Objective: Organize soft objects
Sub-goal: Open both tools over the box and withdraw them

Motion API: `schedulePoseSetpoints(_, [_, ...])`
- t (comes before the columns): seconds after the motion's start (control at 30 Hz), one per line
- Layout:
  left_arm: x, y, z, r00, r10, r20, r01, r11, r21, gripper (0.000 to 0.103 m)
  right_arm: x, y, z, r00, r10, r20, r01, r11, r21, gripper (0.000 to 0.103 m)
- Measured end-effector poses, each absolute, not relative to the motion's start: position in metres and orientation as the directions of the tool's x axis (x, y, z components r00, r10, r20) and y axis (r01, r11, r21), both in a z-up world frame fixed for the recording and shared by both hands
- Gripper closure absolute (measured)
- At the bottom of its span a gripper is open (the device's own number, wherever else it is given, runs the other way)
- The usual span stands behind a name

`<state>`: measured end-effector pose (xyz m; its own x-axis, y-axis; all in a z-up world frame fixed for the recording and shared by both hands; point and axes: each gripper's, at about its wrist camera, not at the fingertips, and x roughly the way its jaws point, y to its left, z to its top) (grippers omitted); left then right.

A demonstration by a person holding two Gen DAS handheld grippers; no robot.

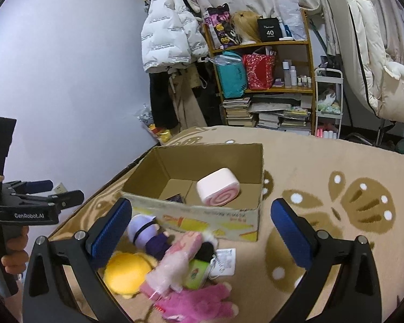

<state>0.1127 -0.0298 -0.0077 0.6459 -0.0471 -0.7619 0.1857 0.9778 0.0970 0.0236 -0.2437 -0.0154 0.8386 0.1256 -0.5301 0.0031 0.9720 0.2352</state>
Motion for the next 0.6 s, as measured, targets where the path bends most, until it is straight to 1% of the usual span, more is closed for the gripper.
schedulePoseSetpoints(0.2, [0.088, -0.023, -0.019, 0.62, -0.035, -0.784, 0.157, 0.984, 0.08, 0.003, 0.011, -0.233, -0.016, 0.828, 0.136, -0.543, -0.017, 0.976, 0.219, 0.0])
schedulePoseSetpoints(0.3, [0.079, -0.023, -0.025, 0.613, -0.013, -0.79, 0.156, 0.982, 0.105, 0.003, 0.008, -0.231, -0.017, 0.822, 0.146, -0.551, -0.025, 0.975, 0.223, 0.0])
schedulePoseSetpoints(0.37, [0.077, -0.024, -0.029, 0.601, -0.002, -0.799, 0.154, 0.981, 0.113, 0.003, 0.009, -0.231, -0.018, 0.817, 0.153, -0.556, -0.028, 0.974, 0.226, 0.0])
schedulePoseSetpoints(0.5, [0.078, -0.024, -0.036, 0.559, -0.024, -0.828, 0.162, 0.983, 0.081, 0.003, 0.012, -0.231, -0.024, 0.795, 0.161, -0.585, -0.024, 0.972, 0.235, 0.0])
schedulePoseSetpoints(0.6, [0.08, -0.029, -0.043, 0.546, -0.014, -0.838, 0.17, 0.981, 0.094, 0.003, 0.015, -0.232, -0.03, 0.78, 0.174, -0.602, -0.025, 0.969, 0.248, 0.0])
